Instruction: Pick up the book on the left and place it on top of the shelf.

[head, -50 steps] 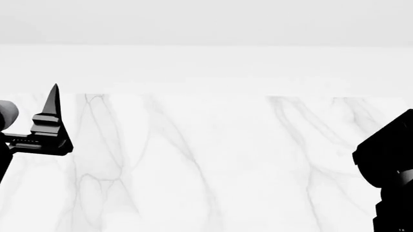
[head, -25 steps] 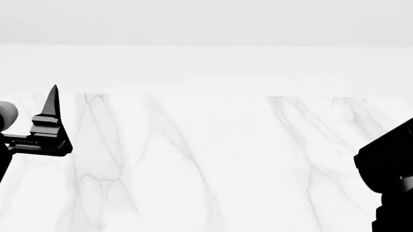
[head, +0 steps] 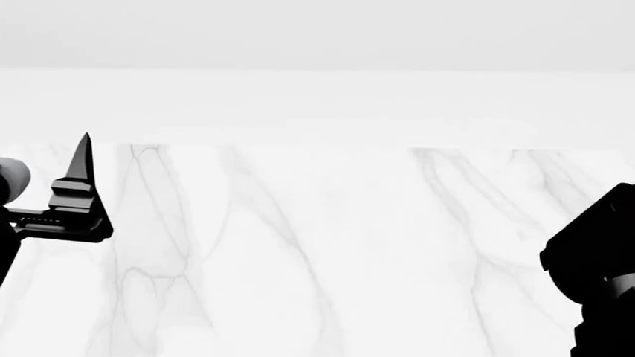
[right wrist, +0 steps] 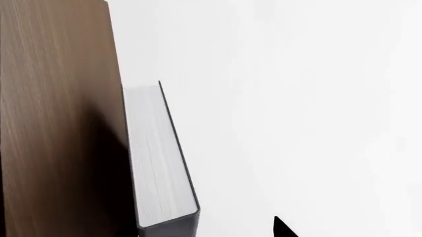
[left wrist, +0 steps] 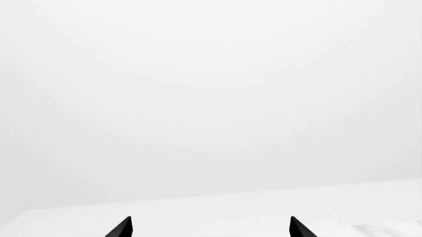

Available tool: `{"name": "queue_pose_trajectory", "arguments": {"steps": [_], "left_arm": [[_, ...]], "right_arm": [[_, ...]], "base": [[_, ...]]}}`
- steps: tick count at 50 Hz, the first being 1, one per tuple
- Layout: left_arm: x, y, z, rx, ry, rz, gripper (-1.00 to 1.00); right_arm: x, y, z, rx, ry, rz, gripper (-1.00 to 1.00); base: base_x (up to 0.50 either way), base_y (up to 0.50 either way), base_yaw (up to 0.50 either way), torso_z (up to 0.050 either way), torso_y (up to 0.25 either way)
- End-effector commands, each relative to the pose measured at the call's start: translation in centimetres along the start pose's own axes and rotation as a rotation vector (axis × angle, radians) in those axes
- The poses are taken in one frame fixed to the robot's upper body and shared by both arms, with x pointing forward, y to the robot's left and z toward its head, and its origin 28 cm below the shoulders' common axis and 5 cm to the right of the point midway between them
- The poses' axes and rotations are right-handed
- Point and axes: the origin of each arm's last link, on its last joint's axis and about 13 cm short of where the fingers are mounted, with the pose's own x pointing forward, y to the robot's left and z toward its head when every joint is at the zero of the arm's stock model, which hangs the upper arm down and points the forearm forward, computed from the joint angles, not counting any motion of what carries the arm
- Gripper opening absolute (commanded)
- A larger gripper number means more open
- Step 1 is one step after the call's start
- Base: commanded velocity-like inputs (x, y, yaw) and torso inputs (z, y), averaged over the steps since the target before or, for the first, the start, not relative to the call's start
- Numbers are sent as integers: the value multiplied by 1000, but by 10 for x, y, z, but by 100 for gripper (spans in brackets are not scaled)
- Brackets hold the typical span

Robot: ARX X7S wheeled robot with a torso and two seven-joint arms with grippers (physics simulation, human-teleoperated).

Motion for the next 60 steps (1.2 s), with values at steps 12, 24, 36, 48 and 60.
{"name": "queue_pose_trajectory", "arguments": {"steps": [12,24,36,48,60], "left_arm": [[0,-1,-1,0,3,-2,100],[0,-1,-2,-1,5,-1,100],[1,-1,-2,-1,6,-3,100],[1,-1,-2,1,5,-1,100],[3,-1,-2,4,8,-1,100]], "right_arm": [[-20,-8,30,99,-257,11,100],[-32,-14,43,141,-375,29,100],[-34,-13,45,144,-395,21,100],[-44,-33,63,252,-558,-56,100],[-69,-31,89,635,-783,297,100]], "base": [[0,0,0,0,1],[0,0,0,0,0],[0,0,0,0,0],[0,0,0,0,0],[0,0,0,0,0]]}}
